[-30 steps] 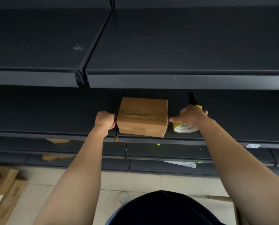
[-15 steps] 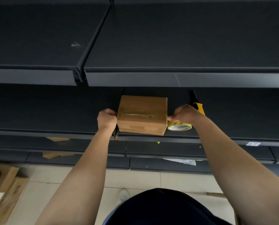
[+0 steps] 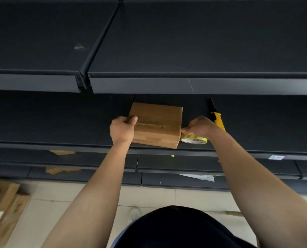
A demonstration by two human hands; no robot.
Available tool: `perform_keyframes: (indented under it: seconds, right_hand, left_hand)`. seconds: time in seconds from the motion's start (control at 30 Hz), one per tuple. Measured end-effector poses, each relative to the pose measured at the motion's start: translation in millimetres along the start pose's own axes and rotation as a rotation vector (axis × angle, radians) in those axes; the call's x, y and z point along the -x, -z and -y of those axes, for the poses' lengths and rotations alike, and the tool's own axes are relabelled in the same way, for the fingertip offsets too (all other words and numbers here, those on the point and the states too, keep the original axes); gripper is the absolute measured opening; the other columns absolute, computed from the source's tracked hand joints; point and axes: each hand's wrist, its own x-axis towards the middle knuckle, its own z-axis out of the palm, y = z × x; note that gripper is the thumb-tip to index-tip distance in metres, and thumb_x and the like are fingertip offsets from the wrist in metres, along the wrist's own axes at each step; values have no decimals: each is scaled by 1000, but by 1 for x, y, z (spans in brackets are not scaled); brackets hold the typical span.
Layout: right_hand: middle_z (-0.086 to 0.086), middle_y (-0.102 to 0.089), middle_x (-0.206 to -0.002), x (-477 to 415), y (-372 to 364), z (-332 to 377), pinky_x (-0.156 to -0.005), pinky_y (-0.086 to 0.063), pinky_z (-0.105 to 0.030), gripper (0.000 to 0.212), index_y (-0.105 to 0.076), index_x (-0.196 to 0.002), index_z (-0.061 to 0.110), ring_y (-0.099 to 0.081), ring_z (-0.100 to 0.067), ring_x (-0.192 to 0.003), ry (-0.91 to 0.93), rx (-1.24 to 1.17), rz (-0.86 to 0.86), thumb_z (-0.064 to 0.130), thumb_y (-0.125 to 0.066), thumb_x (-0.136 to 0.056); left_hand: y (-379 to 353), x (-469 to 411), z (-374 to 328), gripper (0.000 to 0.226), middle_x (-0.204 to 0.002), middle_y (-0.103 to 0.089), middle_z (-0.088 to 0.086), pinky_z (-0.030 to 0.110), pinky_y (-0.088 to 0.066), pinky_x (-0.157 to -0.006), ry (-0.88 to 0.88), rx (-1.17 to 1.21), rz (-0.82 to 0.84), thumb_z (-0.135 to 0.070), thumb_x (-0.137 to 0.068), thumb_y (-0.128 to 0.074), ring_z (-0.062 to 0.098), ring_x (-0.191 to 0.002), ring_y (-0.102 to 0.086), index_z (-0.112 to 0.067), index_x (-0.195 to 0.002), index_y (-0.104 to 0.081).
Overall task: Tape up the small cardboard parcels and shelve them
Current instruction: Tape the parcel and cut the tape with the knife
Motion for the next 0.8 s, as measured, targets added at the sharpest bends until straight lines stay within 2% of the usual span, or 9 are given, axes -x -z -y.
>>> perform_keyframes:
  seconds: [0.2,0.33,0.4,0.47,0.53,0.6,0.67,0.73,0.8]
  right_hand:
    - [-11,-65,-99,-2,-2,3,-105,-37,-55,38,-68,-96,6,-58,-29,-106,-12,22,24,43,-58,-91]
    - [-6,-59,-78,0,-6,3,-98,-43,-49,41,-63,-80,6,-57,-24,-83,9,78,5,44,-53,-92]
    - [-2,-53,-67,2,-8,2,-78,-48,-37,44,-56,-66,10,-53,-20,-71,19,85,-3,45,-52,-92]
    - [1,-47,-59,4,-11,2,-52,-38,-28,46,-49,-60,13,-49,-15,-58,22,74,-3,47,-54,-90]
    - [2,-43,-56,6,-17,0,-45,-29,-26,47,-44,-57,15,-43,-11,-50,15,18,0,49,-60,-87]
    - [3,-45,-59,7,-22,-1,-45,-29,-26,46,-43,-59,17,-43,-11,-52,11,-32,13,50,-63,-84]
    - [4,-49,-65,7,-26,-1,-46,-30,-25,41,-46,-64,19,-46,-9,-57,16,-56,26,51,-64,-83]
    - [5,-50,-67,7,-29,-1,-46,-30,-25,39,-47,-66,20,-47,-7,-58,26,-73,16,50,-64,-83]
    - [4,-48,-65,8,-30,-1,-45,-29,-25,39,-46,-65,19,-46,-8,-57,29,-71,7,49,-63,-84]
  left_hand:
    - [-5,7,-3,31,-94,-63,5,28,-42,-71,36,28,-54,-32,-88,-66,16,-80,-55,-5,-104,-63]
    - [-7,10,-3,37,-113,-61,15,41,-50,-84,14,-51,-36,-36,-92,-59,29,-100,-59,-5,-112,-56]
    - [-5,10,-5,41,-115,-61,15,38,-49,-82,21,-56,-39,-38,-91,-59,32,-104,-59,-6,-116,-55]
    - [-3,8,-7,47,-120,-59,13,32,-45,-77,41,-24,-44,-40,-90,-61,31,-108,-58,-8,-123,-51]
    - [-3,11,-12,55,-130,-55,12,35,-46,-84,47,-25,-70,-42,-90,-60,31,-116,-54,-10,-132,-46]
    - [-6,18,-17,55,-133,-51,14,44,-41,-96,-31,-174,-147,-40,-90,-60,33,-122,-46,-8,-133,-45]
    - [-7,34,-24,40,-126,-52,15,44,-36,-95,-165,-281,-276,-29,-90,-61,33,-118,-45,-8,-124,-53]
    - [-10,55,-32,19,-108,-58,11,34,-41,-83,-324,-239,-319,-22,-91,-59,26,-102,-54,-9,-105,-60]
    - [-15,79,-38,24,-81,-63,3,23,-44,-61,-367,-232,-122,-31,-94,-54,20,-77,-62,-10,-85,-61]
